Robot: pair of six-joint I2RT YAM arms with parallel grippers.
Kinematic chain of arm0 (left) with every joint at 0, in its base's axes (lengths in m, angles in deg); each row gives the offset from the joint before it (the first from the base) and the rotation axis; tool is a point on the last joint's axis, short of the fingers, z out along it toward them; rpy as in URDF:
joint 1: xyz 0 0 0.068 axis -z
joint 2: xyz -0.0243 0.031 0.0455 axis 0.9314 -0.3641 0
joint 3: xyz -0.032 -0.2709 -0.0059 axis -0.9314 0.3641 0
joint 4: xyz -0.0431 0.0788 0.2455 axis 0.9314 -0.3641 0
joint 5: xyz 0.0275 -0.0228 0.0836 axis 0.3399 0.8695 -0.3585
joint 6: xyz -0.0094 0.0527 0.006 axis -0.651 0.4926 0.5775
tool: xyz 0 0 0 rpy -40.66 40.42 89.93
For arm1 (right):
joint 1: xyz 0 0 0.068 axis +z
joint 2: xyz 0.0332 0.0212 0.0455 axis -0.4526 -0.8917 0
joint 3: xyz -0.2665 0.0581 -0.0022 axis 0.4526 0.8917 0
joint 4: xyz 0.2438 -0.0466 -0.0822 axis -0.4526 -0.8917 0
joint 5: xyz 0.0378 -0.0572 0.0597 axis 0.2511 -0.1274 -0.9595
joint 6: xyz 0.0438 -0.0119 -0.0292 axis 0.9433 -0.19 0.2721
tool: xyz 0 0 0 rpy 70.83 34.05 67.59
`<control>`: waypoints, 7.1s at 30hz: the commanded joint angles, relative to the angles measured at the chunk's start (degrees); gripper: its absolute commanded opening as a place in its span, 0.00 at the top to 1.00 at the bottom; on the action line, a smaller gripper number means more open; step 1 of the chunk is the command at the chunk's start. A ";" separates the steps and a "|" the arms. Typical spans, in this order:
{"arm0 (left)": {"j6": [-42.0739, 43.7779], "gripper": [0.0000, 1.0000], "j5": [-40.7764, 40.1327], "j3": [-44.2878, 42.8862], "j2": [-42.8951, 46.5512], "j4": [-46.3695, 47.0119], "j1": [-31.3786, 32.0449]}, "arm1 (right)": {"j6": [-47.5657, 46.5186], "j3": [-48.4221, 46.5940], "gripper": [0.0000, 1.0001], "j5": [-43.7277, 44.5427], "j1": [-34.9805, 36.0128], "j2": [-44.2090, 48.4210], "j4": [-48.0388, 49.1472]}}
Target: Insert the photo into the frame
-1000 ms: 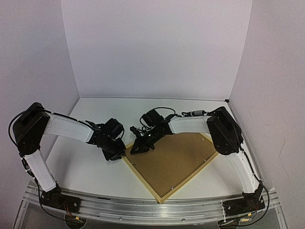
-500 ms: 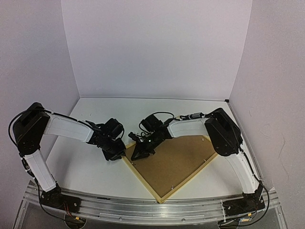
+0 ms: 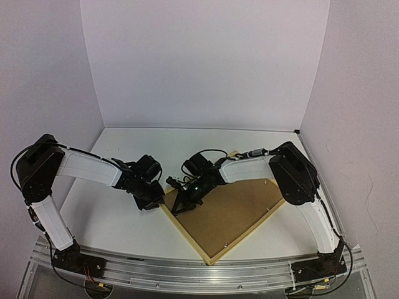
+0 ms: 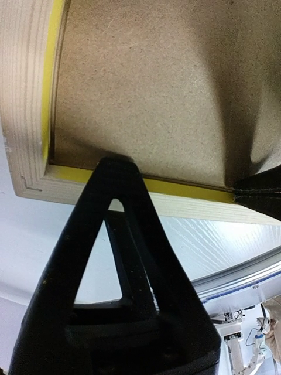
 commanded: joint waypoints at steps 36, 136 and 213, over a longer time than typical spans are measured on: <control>4.64 0.78 -1.27 8.43 8.94 0.71 0.49 | 3.91 -13.65 0.41 35.68 1.46 16.05 -20.91; 3.72 1.00 -0.50 7.81 4.61 -0.11 3.65 | 15.21 6.79 0.61 20.58 -3.53 17.54 -7.46; -0.33 1.00 -0.83 9.89 6.39 0.14 3.67 | 20.30 4.28 0.99 11.93 8.20 2.64 -3.67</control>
